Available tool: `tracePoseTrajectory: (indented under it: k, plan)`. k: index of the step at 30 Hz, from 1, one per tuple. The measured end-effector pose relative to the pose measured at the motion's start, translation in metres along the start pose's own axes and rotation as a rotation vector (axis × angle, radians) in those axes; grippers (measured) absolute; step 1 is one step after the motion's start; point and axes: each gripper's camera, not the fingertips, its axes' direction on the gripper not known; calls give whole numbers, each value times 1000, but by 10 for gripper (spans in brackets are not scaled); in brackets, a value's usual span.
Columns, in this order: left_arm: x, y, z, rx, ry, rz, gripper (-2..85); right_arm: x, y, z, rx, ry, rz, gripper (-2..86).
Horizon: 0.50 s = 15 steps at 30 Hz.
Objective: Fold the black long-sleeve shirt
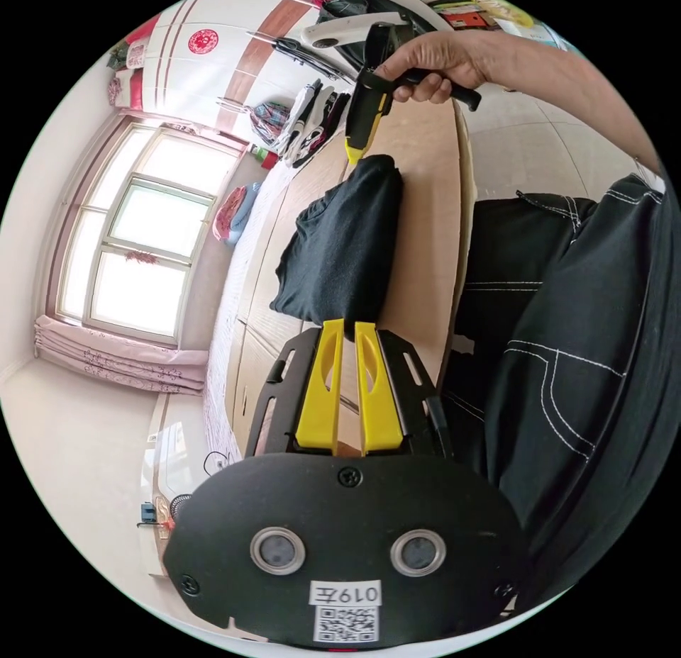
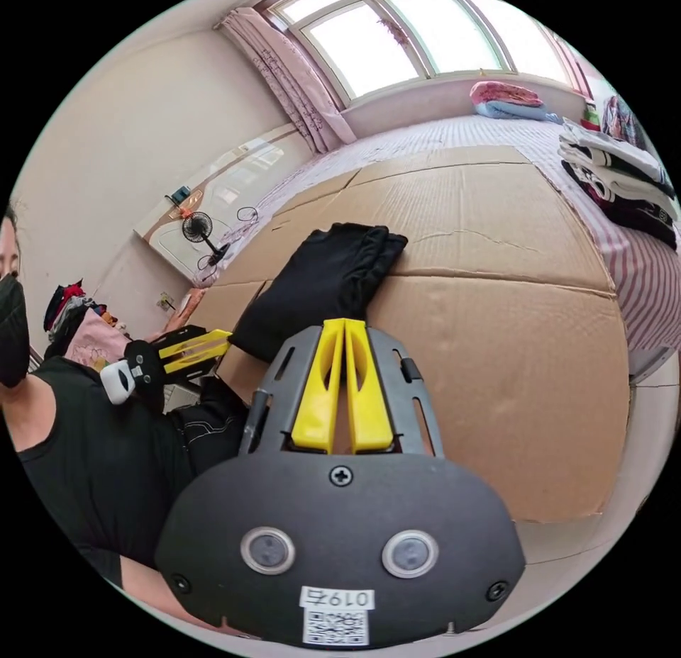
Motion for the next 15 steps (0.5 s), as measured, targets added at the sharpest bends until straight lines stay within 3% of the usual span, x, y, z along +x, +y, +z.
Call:
tracePoseTrajectory:
  k: [4,7,15]
  plan:
    - [-16,8,1,1,-9,-26,12,-8,5,-34,88,87,75,-7]
    - [-28,16,3,5,-11,-43,11,-44,3,-51,164,-34,1,-7]
    - [-86,49,8,35,28,-128,8,-112,-12,-16,-1,60,2,-6]
